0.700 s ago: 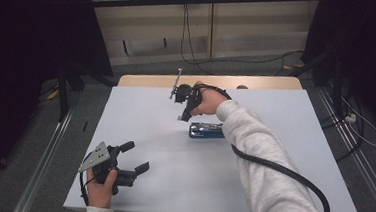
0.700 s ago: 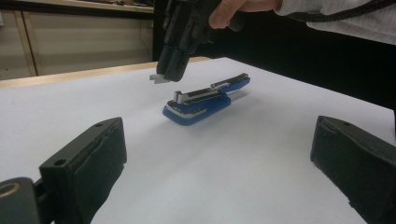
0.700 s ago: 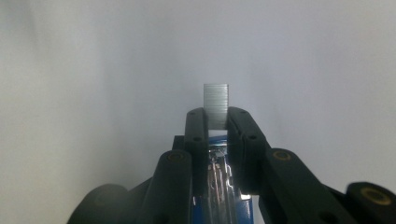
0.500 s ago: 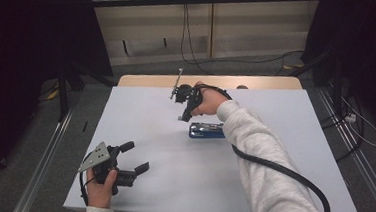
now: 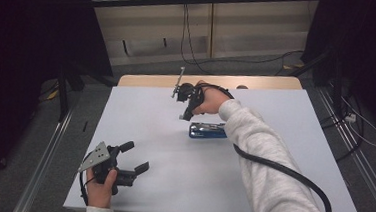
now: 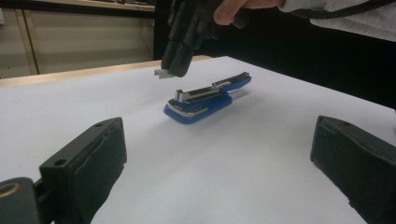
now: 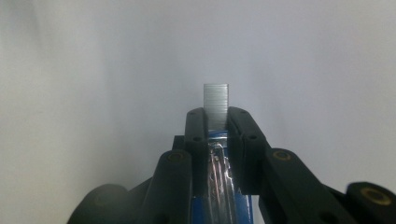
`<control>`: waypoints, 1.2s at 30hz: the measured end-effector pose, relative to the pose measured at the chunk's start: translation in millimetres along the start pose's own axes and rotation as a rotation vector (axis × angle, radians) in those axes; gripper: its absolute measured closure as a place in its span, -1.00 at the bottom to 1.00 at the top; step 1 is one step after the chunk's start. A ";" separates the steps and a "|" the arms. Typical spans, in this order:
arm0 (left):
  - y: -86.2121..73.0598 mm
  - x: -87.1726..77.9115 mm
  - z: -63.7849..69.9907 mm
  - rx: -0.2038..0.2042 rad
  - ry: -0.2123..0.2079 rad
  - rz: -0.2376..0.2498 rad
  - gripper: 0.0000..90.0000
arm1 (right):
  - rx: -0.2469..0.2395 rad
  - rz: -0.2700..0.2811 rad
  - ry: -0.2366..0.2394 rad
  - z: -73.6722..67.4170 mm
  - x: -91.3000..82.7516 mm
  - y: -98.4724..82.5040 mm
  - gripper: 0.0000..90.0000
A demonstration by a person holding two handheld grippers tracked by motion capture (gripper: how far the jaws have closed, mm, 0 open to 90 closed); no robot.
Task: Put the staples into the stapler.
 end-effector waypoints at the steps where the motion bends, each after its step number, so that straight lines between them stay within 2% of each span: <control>1: 0.1 0.1 0.2 -0.002 -0.002 0.001 -0.92 | -0.006 -0.002 0.001 0.6 -0.1 -0.7 0.75; 7: -0.1 0.2 0.3 -0.002 -0.003 0.000 -0.92 | -0.006 -0.008 0.003 1.6 -1.5 -5.9 0.75; 10: 0.0 0.9 0.2 -0.003 -0.005 -0.003 -0.92 | 0.010 -0.017 0.004 2.2 -3.6 -10.2 0.75; 11: 0.0 0.9 0.2 -0.002 -0.004 -0.003 -0.92 | -0.001 -0.010 0.005 3.0 -3.0 -11.2 0.75; 12: 0.0 1.1 0.1 -0.003 -0.004 -0.002 -0.92 | 0.009 -0.023 0.003 2.0 -3.7 -12.4 0.75; 20: 0.2 1.2 -0.1 -0.003 -0.002 -0.001 -0.92 | -0.005 -0.021 -0.002 4.3 -6.9 -21.5 0.75; 21: 0.2 1.2 -0.1 -0.003 -0.002 -0.001 -0.92 | 0.017 -0.015 0.001 3.2 -7.3 -22.2 0.75; 23: 0.1 1.1 -0.3 -0.004 -0.001 -0.001 -0.92 | 0.002 -0.016 -0.001 4.6 -8.5 -25.0 0.75; 24: 0.1 1.1 -0.2 -0.004 -0.003 -0.001 -0.92 | 0.015 -0.011 0.002 4.1 -8.7 -26.0 0.75; 28: 0.1 1.1 -0.6 0.000 0.000 -0.003 -0.92 | -0.002 -0.021 -0.002 5.4 -9.1 -30.8 0.75; 33: -0.1 1.6 -0.1 -0.004 -0.001 -0.006 -0.92 | 0.024 -0.012 -0.002 5.5 -11.1 -35.1 0.75; 36: 0.0 1.3 -0.6 -0.007 -0.002 -0.007 -0.92 | 0.017 -0.013 -0.009 6.5 -12.2 -37.1 0.75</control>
Point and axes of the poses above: each handheld gripper's, and its own axes: x roughly forward along the jaws, y roughly out of its top, z roughly to its right, the point moved 1 cm from there along x, roughly forward along the jaws, and after that the axes turned 10 degrees about -z, right-handed, at the moved point
